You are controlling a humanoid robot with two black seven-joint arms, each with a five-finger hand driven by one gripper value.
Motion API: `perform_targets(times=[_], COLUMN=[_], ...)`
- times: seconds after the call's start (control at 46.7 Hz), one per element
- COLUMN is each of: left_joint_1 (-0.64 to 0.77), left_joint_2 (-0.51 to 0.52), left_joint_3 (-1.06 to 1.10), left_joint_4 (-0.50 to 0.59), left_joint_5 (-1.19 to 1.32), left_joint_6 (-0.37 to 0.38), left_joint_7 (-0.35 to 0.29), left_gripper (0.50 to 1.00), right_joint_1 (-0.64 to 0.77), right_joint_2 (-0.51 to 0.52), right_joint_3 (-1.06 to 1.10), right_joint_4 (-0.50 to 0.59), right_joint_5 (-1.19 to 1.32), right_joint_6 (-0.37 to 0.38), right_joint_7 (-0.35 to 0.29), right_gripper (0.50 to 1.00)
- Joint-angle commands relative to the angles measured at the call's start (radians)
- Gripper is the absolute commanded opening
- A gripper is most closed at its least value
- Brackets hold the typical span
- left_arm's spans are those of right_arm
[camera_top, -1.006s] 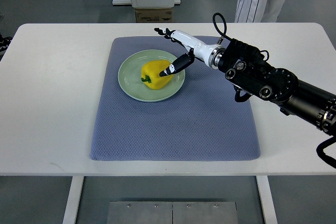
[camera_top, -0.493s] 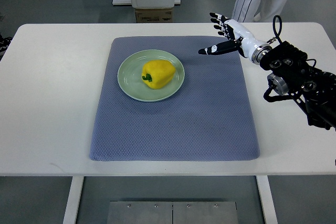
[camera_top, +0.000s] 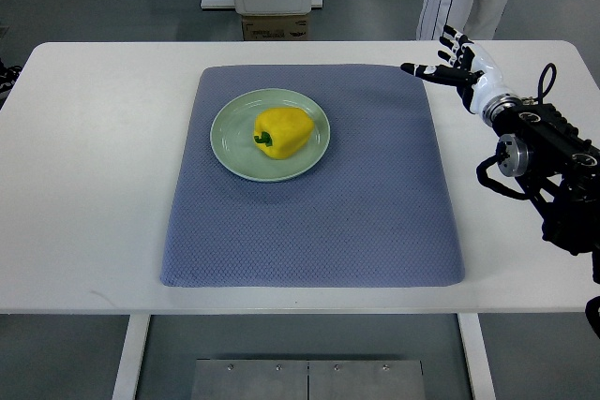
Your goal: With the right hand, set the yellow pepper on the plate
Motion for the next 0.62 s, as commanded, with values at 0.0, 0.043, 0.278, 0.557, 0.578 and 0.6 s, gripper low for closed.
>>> perform_targets(times=[0.0, 0.043, 0.278, 0.557, 0.578, 0.6], left_joint_1=[0.000, 0.000, 0.000, 0.000, 0.000, 0.000], left_joint_2=[0.000, 0.000, 0.000, 0.000, 0.000, 0.000], left_joint_3=[0.000, 0.000, 0.000, 0.000, 0.000, 0.000], left_joint_4=[0.001, 0.001, 0.001, 0.000, 0.001, 0.000], left_joint_5=[0.000, 0.000, 0.000, 0.000, 0.000, 0.000], left_joint_6=[0.000, 0.000, 0.000, 0.000, 0.000, 0.000], left_joint_7=[-0.001, 0.000, 0.000, 0.000, 0.000, -0.001], left_gripper=[1.000, 1.000, 1.000, 1.000, 1.000, 1.000], right_joint_1=[-0.014, -0.020, -0.060, -0.095, -0.095, -0.095], right_joint_2=[0.001, 0.001, 0.045, 0.085, 0.085, 0.087], right_joint_3=[0.039, 0.068, 0.251, 0.269, 0.269, 0.269], right_joint_4=[0.001, 0.004, 0.013, 0.013, 0.013, 0.013], right_joint_5=[0.022, 0.028, 0.033, 0.033, 0.033, 0.033], right_joint_6=[-0.009, -0.009, -0.008, -0.008, -0.008, -0.008], right_joint_7=[-0.001, -0.001, 0.008, 0.008, 0.008, 0.008], right_gripper=[0.993, 0.995, 1.000, 1.000, 1.000, 1.000])
